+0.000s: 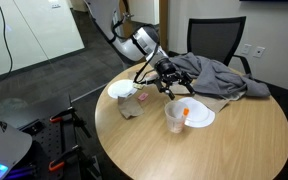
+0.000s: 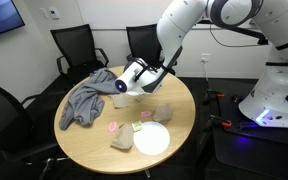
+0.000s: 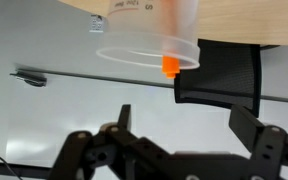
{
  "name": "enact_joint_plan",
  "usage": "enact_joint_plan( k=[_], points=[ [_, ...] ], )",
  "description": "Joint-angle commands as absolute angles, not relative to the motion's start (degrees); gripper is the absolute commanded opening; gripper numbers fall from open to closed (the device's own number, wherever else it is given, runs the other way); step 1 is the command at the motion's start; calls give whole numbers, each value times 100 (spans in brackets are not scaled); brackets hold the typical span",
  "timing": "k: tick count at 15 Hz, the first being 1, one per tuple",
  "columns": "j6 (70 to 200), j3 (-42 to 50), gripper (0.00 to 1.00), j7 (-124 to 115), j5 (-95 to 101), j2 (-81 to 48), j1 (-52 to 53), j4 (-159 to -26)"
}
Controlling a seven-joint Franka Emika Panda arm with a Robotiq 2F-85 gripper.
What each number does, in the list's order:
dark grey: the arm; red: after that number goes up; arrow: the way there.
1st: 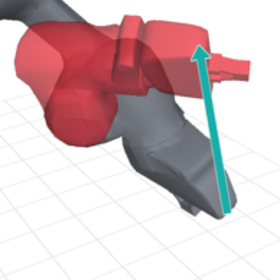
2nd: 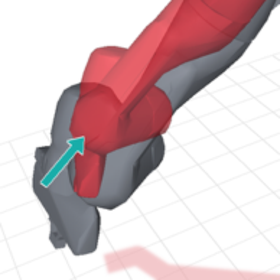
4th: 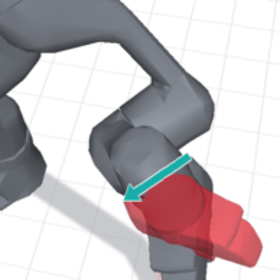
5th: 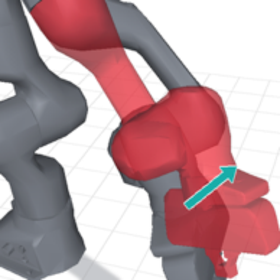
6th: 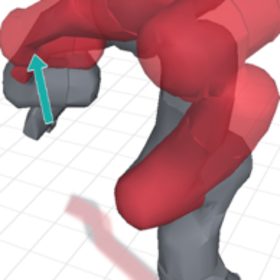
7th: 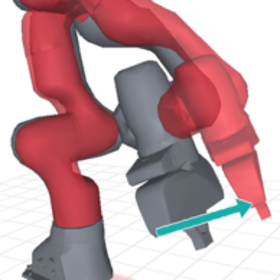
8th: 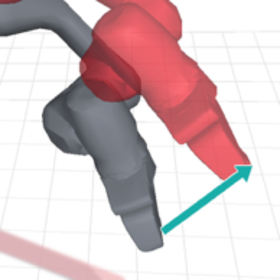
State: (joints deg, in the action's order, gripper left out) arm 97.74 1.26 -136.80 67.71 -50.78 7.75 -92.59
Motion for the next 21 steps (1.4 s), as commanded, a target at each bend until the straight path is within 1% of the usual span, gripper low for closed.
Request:
enact_joint_plan(
  k=[1, 7, 14, 19, 20, 21],
  points=[
    [9509, 79, 100, -13794, 6654, -4385, 880, -9764],
    [8848, -63, 100, -13510, 6646, -3428, 967, -10217],
    [8359, -212, 100, -12642, 6576, -2561, 893, -10376],
    [8341, -219, 100, -12153, 6626, -2221, 857, -10381],
    [8370, -198, 100, -12344, 6662, -2497, 875, -10167],
    [8370, -199, 100, -12277, 6662, -2448, 873, -10171]
  ],
)
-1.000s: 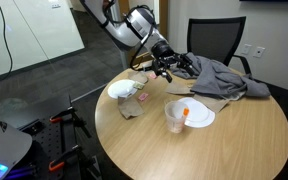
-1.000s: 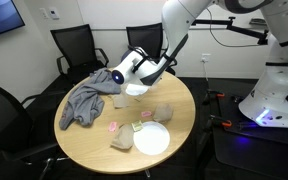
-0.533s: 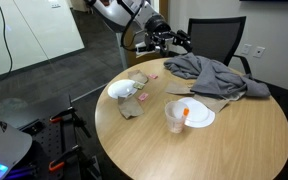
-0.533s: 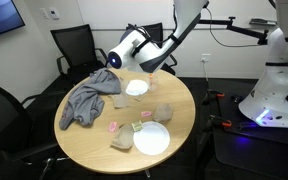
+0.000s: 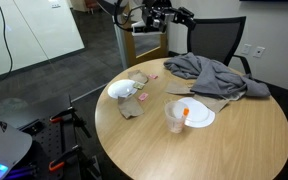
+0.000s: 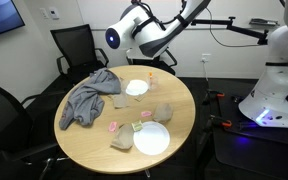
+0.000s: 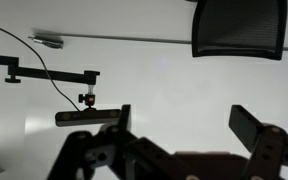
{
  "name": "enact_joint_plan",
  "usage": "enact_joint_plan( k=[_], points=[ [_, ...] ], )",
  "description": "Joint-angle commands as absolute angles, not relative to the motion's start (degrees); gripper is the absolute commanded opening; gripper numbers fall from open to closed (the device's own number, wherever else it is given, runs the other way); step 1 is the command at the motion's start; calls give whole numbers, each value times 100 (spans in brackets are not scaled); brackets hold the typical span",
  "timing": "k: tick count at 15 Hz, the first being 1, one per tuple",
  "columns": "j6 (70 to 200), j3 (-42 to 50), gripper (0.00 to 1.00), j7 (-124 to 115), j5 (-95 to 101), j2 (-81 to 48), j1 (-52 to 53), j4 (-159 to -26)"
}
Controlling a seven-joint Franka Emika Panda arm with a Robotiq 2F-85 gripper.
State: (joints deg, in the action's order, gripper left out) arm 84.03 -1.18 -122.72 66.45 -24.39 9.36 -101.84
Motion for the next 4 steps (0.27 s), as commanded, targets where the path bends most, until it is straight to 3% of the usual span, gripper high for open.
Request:
enact_joint_plan(
  k=[1, 4],
  points=[
    [8370, -200, 100, -12268, 6662, -2421, 872, -10178],
    [8370, -201, 100, -12268, 6662, -2411, 871, -10201]
  ],
)
